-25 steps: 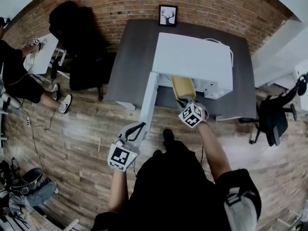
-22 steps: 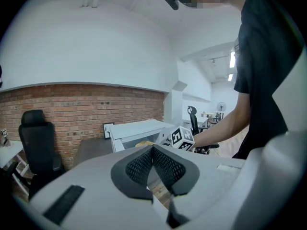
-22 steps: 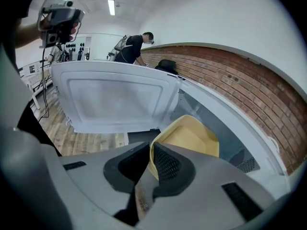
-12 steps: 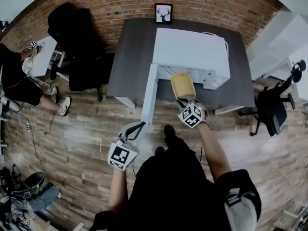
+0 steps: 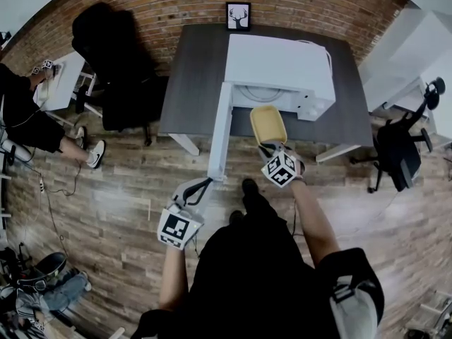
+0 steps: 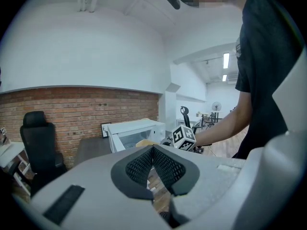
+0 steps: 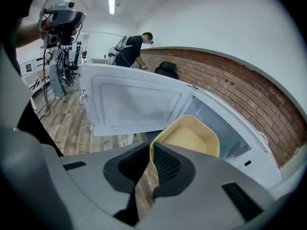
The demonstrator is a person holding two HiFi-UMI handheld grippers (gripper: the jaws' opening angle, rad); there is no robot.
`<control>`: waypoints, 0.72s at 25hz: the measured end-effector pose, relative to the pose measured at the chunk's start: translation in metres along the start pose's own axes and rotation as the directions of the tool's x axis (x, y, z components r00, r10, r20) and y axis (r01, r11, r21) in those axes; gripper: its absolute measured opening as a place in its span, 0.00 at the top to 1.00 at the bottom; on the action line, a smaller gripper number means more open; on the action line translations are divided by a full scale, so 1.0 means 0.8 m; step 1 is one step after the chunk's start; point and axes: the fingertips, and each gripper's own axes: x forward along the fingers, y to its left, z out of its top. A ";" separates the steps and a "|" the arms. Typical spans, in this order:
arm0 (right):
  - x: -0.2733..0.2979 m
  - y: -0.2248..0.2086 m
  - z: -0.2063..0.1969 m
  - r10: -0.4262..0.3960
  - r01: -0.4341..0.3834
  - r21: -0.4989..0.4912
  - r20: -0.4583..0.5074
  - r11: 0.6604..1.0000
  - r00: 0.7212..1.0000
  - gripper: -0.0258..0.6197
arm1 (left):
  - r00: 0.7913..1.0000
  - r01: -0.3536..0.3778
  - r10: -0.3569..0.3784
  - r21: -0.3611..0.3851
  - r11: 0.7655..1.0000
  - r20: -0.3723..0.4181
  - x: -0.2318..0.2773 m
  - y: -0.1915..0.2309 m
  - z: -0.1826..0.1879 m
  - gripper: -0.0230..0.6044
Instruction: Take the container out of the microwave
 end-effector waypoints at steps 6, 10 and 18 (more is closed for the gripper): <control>-0.015 0.025 -0.008 -0.010 0.010 -0.007 0.004 1.000 1.000 0.91 | 1.000 -0.002 0.002 0.003 1.000 0.011 -0.020 -0.021 -0.013 0.96; -0.021 0.035 -0.010 -0.012 0.012 -0.013 0.013 1.000 1.000 0.91 | 1.000 -0.003 0.003 -0.004 1.000 0.013 -0.026 -0.029 -0.022 0.96; -0.035 0.045 -0.019 -0.033 0.033 -0.012 0.023 0.999 0.999 0.92 | 1.000 0.014 -0.014 -0.006 1.000 0.010 -0.030 -0.051 -0.029 0.96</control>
